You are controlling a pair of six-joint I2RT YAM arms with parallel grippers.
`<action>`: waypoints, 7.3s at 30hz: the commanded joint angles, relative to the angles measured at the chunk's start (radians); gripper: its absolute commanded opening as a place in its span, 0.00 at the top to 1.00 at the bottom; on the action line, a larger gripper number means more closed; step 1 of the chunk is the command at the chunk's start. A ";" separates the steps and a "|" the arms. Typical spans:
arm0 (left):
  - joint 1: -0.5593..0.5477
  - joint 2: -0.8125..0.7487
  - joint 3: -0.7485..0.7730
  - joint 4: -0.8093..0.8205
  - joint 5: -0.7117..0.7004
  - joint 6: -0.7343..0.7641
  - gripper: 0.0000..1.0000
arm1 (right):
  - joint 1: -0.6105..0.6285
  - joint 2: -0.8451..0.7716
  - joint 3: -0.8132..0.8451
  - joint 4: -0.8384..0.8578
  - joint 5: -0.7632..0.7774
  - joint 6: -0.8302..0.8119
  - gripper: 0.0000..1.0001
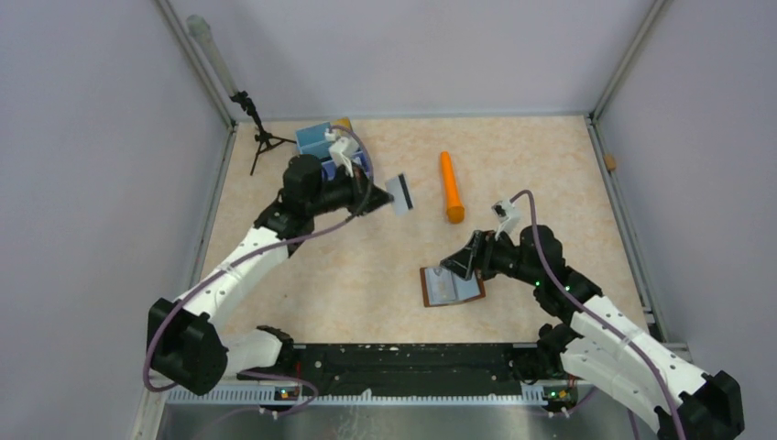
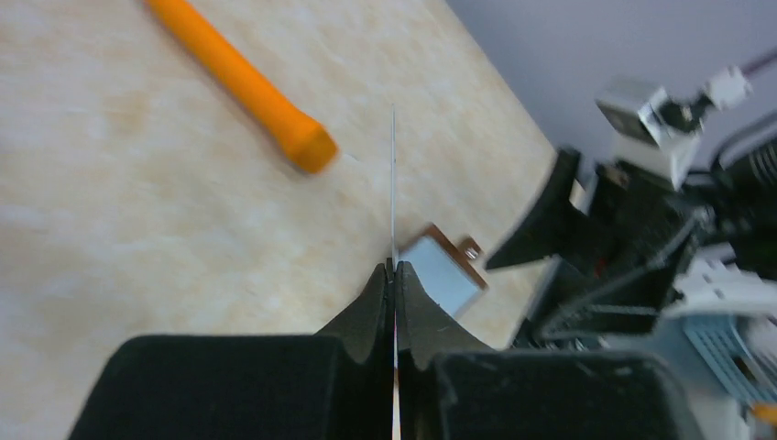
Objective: Put the credit cards into the card holder
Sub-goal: Pick up the credit card from the storage box, then insert the credit card into the card holder.
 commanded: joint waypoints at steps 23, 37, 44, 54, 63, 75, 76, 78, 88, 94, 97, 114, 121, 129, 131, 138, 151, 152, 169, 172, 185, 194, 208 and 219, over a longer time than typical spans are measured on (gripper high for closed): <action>-0.435 -0.083 -0.440 0.666 -0.011 -0.488 0.97 | -0.008 -0.011 -0.084 0.330 -0.338 0.120 0.98; -0.474 0.034 -0.474 0.879 0.046 -0.643 0.62 | -0.009 -0.034 -0.118 0.413 -0.369 0.158 1.00; -0.481 0.012 -0.520 0.905 -0.007 -0.655 0.96 | -0.009 -0.025 -0.092 0.317 -0.355 0.109 1.00; -0.527 -0.053 -0.552 0.621 -0.373 -0.669 1.00 | -0.009 -0.030 0.098 -0.324 0.235 -0.096 0.28; -0.637 0.104 -0.524 0.665 -0.515 -0.787 1.00 | -0.009 0.129 0.118 -0.427 0.458 -0.033 0.18; -0.670 0.306 -0.474 0.768 -0.528 -0.850 1.00 | -0.002 0.244 0.057 -0.270 0.372 -0.027 0.23; -0.671 0.310 -0.473 0.760 -0.538 -0.852 1.00 | 0.001 0.260 0.058 -0.271 0.375 -0.024 0.23; -0.671 0.317 -0.473 0.743 -0.553 -0.857 1.00 | 0.005 0.290 0.060 -0.270 0.380 -0.020 0.23; -0.672 0.355 -0.451 0.708 -0.551 -0.856 1.00 | 0.033 0.311 0.042 -0.278 0.470 0.035 0.52; -0.673 0.414 -0.419 0.724 -0.528 -0.844 1.00 | 0.036 0.329 0.025 -0.267 0.456 0.040 0.71; -0.672 0.441 -0.418 0.732 -0.533 -0.846 1.00 | 0.037 0.329 0.019 -0.263 0.453 0.044 0.76; -0.670 0.558 -0.413 0.830 -0.509 -0.850 1.00 | 0.037 0.327 0.010 -0.270 0.458 0.045 0.89; -0.668 0.595 -0.411 0.861 -0.496 -0.862 1.00 | 0.037 0.327 0.011 -0.274 0.461 0.047 0.90; -0.667 0.641 -0.406 0.900 -0.475 -0.888 1.00 | 0.037 0.329 0.011 -0.275 0.458 0.047 0.91; -0.666 0.649 -0.406 0.909 -0.473 -0.893 1.00 | 0.037 0.330 0.012 -0.277 0.457 0.046 0.91; -0.665 0.670 -0.406 0.929 -0.465 -0.912 1.00 | 0.038 0.333 0.013 -0.275 0.452 0.047 0.91; -0.662 0.735 -0.387 0.982 -0.434 -0.931 1.00 | 0.037 0.336 0.012 -0.278 0.458 0.048 0.97; -0.662 0.733 -0.386 0.975 -0.435 -0.932 1.00 | 0.038 0.336 0.012 -0.280 0.462 0.048 1.00; -0.662 0.694 -0.453 0.931 -0.453 -1.026 1.00 | 0.037 0.336 0.029 -0.330 0.518 0.050 1.00; -0.662 0.689 -0.454 0.928 -0.454 -1.021 1.00 | 0.037 0.336 0.028 -0.331 0.523 0.050 1.00; -0.656 0.729 -0.389 0.952 -0.361 -0.978 1.00 | 0.037 0.336 0.031 -0.316 0.496 0.045 1.00; -0.642 0.745 -0.360 0.960 -0.337 -0.951 1.00 | 0.037 0.338 0.026 -0.311 0.498 0.047 1.00; -0.618 0.605 -0.209 0.418 -0.378 -0.717 0.67 | 0.037 0.330 0.034 -0.353 0.557 0.050 1.00; -0.618 0.511 -0.113 0.086 -0.473 -0.602 0.48 | 0.038 0.319 0.038 -0.356 0.563 0.048 1.00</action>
